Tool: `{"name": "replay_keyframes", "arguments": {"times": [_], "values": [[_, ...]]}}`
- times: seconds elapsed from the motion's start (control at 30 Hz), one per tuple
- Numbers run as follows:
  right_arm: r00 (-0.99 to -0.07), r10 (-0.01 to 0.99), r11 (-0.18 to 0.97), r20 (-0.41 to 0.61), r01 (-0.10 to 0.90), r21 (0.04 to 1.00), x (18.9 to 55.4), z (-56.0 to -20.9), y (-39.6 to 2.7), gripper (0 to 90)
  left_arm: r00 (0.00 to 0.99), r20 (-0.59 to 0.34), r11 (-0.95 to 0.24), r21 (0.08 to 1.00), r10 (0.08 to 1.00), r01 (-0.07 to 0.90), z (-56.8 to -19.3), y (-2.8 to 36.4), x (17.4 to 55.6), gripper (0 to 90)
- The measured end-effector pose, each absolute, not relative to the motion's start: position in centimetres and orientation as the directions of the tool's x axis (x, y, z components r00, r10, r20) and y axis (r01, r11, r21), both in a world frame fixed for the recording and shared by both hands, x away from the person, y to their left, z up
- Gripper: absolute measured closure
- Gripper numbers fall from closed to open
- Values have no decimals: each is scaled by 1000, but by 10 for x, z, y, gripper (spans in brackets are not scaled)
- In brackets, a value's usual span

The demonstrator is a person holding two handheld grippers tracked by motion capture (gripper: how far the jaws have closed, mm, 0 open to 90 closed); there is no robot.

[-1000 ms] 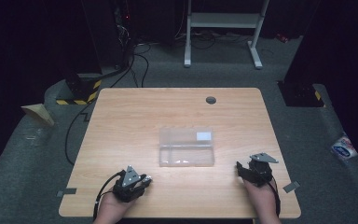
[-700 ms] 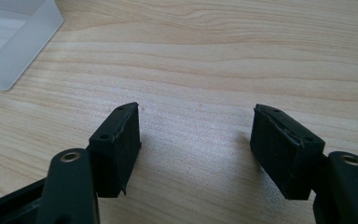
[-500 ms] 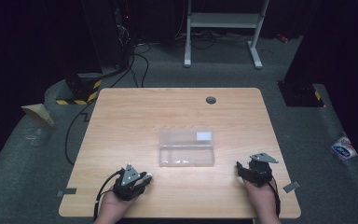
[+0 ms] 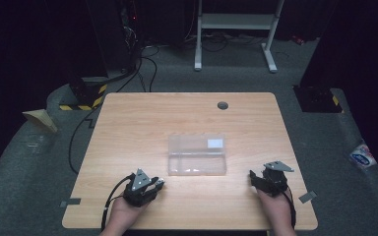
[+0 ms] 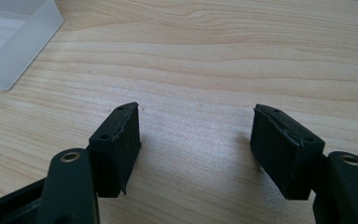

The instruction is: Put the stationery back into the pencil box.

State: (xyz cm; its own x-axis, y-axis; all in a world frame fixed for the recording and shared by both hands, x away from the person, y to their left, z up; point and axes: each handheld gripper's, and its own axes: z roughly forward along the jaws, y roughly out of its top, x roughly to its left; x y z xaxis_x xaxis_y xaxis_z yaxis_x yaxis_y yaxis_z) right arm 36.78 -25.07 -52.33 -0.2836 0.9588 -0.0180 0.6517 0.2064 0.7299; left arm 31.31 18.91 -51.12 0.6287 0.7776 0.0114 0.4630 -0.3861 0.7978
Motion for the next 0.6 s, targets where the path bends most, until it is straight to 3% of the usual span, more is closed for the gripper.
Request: {"name": "replay_keyframes", "arguments": {"times": [0.6], "values": [[-282,959,205,-18,651,731,368,-523,-250,328,630,-21,-343,825,776,450,-496,188,332,676]]}}
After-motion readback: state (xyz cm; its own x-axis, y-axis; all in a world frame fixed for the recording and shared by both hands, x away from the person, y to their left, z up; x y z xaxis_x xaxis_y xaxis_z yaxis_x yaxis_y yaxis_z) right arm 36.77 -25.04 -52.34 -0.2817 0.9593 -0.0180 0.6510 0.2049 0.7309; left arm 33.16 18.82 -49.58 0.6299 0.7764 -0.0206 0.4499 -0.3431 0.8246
